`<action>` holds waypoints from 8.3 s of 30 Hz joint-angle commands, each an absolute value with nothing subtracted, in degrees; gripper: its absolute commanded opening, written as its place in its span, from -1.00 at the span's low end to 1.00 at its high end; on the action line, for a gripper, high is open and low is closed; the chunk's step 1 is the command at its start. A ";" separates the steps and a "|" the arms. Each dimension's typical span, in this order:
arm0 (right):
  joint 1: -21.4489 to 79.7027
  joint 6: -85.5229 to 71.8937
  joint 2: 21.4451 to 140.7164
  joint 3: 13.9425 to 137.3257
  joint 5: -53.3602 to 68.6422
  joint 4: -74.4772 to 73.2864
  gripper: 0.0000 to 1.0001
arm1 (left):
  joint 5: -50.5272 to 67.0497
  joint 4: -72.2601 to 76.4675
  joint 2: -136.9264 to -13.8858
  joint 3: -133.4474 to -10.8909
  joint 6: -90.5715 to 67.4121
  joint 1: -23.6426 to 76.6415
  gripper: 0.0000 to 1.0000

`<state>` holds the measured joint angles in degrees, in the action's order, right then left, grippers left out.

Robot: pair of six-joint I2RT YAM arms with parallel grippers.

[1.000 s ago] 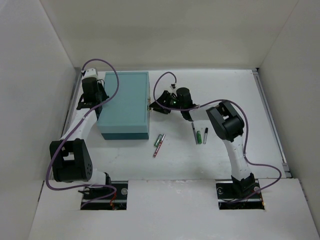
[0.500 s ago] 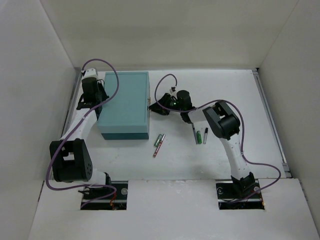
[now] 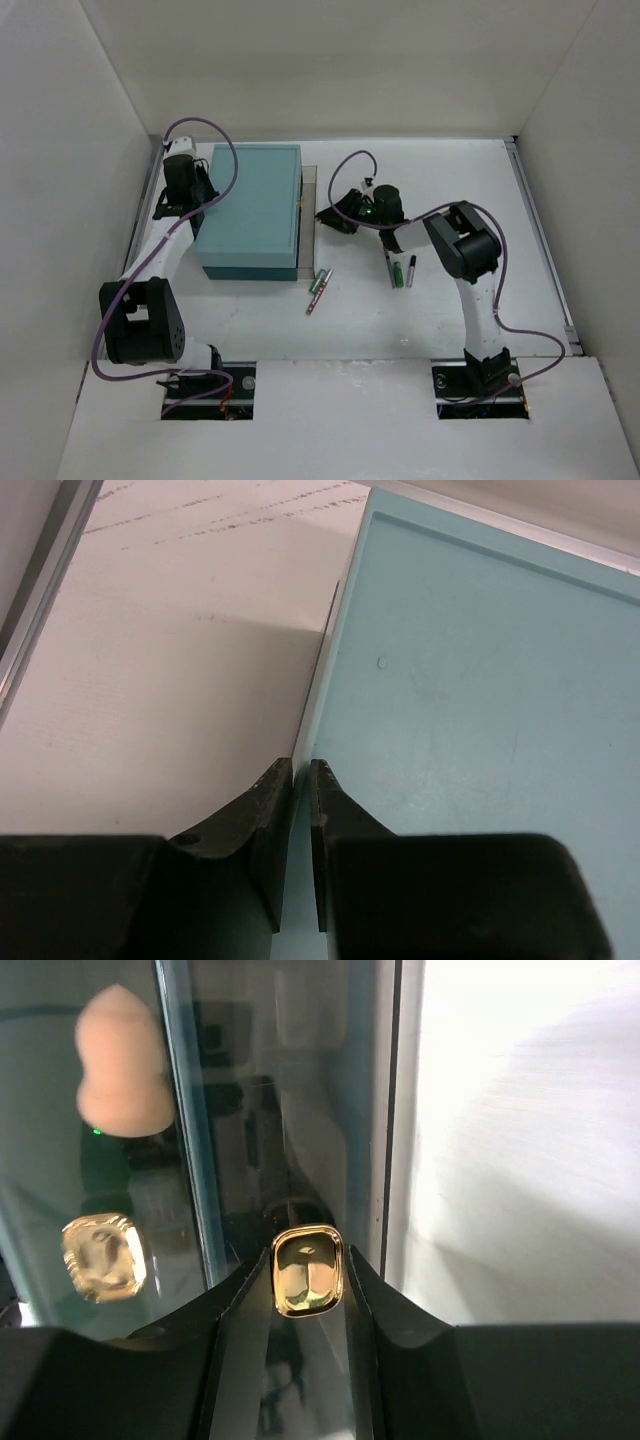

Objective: Organize the makeup

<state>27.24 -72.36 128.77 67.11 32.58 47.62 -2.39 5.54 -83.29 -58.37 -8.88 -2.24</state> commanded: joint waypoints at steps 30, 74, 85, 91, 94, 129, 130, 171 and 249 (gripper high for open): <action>23.23 -33.23 89.05 55.04 -4.98 -6.84 0.30 | -0.35 -8.17 -84.64 -54.84 -9.67 -1.01 -0.83; 57.52 -73.48 77.43 39.55 -18.90 -36.22 -0.67 | -1.49 -7.91 -84.20 -54.84 -9.05 2.24 -0.83; 58.14 -64.97 67.95 43.67 -21.53 -34.64 -0.99 | -1.76 -7.82 -83.49 -54.67 -9.05 1.89 -0.83; 54.20 -47.31 68.36 52.89 -20.31 -21.12 -0.98 | -1.76 -7.65 -84.11 -54.58 -9.05 1.71 -0.83; 50.42 -40.71 76.08 59.92 -15.57 -13.82 -0.98 | -1.76 -7.56 -84.11 -54.67 -9.05 1.71 -0.83; 45.48 -33.49 107.07 91.33 -15.82 -17.32 0.23 | -1.76 -7.47 -83.06 -54.49 -9.05 0.57 -0.82; 45.48 -33.31 104.53 89.32 -15.91 -16.44 0.27 | -1.76 -7.47 -83.06 -54.49 -9.05 0.66 -0.82; 33.62 -40.78 91.50 47.81 -17.67 -17.84 -0.48 | -1.85 -7.56 -82.35 -54.40 -9.05 1.10 -0.82; 34.67 -49.04 94.22 49.84 -19.60 -19.34 -0.32 | -2.02 -7.21 -81.30 -54.05 -9.14 1.27 -0.81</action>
